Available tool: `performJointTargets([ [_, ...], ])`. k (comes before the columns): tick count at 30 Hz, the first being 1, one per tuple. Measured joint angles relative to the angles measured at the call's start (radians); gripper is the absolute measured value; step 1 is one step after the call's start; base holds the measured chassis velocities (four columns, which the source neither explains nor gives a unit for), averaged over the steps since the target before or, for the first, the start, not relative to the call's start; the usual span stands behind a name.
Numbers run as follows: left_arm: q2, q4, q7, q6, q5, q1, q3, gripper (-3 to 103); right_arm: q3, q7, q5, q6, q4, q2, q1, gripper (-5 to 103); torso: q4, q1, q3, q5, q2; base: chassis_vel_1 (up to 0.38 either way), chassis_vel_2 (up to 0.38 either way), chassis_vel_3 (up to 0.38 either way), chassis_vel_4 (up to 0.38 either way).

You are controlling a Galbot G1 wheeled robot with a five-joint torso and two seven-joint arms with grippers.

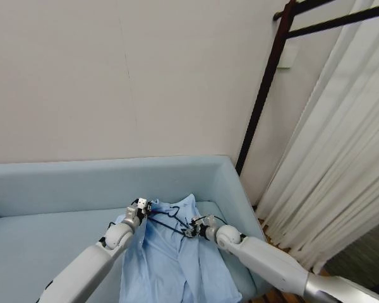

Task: Pick up the clothes from the sofa and hang them on the clothes hanger.

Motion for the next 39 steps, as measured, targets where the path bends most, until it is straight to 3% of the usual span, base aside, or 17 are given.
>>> performJointTargets([
  [2, 0.0, 0.0, 0.0, 0.0, 0.0, 0.0, 0.0, 0, 0.0, -0.003, -0.004, 0.001, -0.003, 0.0, -0.001, 46, 0.0, 0.0, 0.0, 0.0, 0.0, 0.0, 0.0, 0.0, 0.0],
  [6, -0.002, 0.005, 0.002, -0.001, -0.001, -0.003, -0.001, 0, -0.003, -0.019, -0.039, 0.017, -0.018, 0.002, -0.003, 25, 0.0, 0.0, 0.0, -0.0001, 0.0, 0.0, 0.0, 0.0, 0.0],
  [9, -0.003, 0.005, 0.002, -0.001, -0.001, -0.004, 0.0, 0, -0.005, -0.025, -0.052, 0.022, -0.023, 0.004, -0.002, 20, 0.0001, 0.0, 0.0, 0.0, 0.0, 0.0, 0.0, 0.0, 0.0],
  [12, -0.004, 0.006, 0.002, -0.001, -0.002, -0.007, 0.0, 0, -0.009, -0.032, -0.077, 0.034, -0.025, 0.007, 0.001, 8, 0.0, 0.0, 0.0, -0.0001, 0.0, 0.0, 0.0, 0.0, 0.0],
  [15, -0.003, 0.006, 0.002, -0.001, -0.003, -0.007, 0.0, 0, -0.011, -0.036, -0.092, 0.043, -0.028, 0.008, 0.001, 1, 0.0001, 0.0, 0.0, -0.0001, 0.0, 0.0, 0.0, 0.0, 0.0],
  [26, 0.004, 0.002, 0.002, -0.001, -0.006, -0.003, 0.0, 0, -0.006, -0.026, -0.101, 0.041, 0.014, -0.011, -0.004, -2, 0.0, 0.0, 0.0, -0.0002, 0.0, 0.0, 0.0, 0.0, 0.0],
  [27, 0.004, 0.002, 0.002, -0.001, -0.006, -0.005, 0.001, 0, -0.005, -0.017, -0.092, 0.037, 0.019, -0.008, -0.004, 8, 0.0, 0.0, 0.0, -0.0001, 0.0, 0.0, 0.0, 0.0, 0.0],
  [33, 0.009, 0.0, -0.002, 0.001, -0.017, -0.01, 0.008, 0, -0.002, -0.01, -0.088, 0.029, 0.003, 0.004, -0.007, 24, 0.0001, 0.0, 0.0, -0.0001, 0.0, 0.0, 0.0, 0.0, 0.0],
  [36, 0.012, -0.002, -0.004, 0.002, -0.02, -0.01, 0.008, 0, -0.002, -0.01, -0.088, 0.029, -0.003, 0.004, -0.009, 27, 0.0, 0.0, 0.0, -0.0001, 0.0, 0.0, 0.0, 0.0, 0.0],
  [39, 0.019, -0.01, -0.007, 0.002, -0.023, -0.006, 0.006, 0, -0.002, -0.011, -0.088, 0.03, -0.017, 0.011, -0.015, 13, 0.0, 0.0, 0.0, -0.0001, 0.0, 0.0, 0.0, 0.0, 0.0],
])
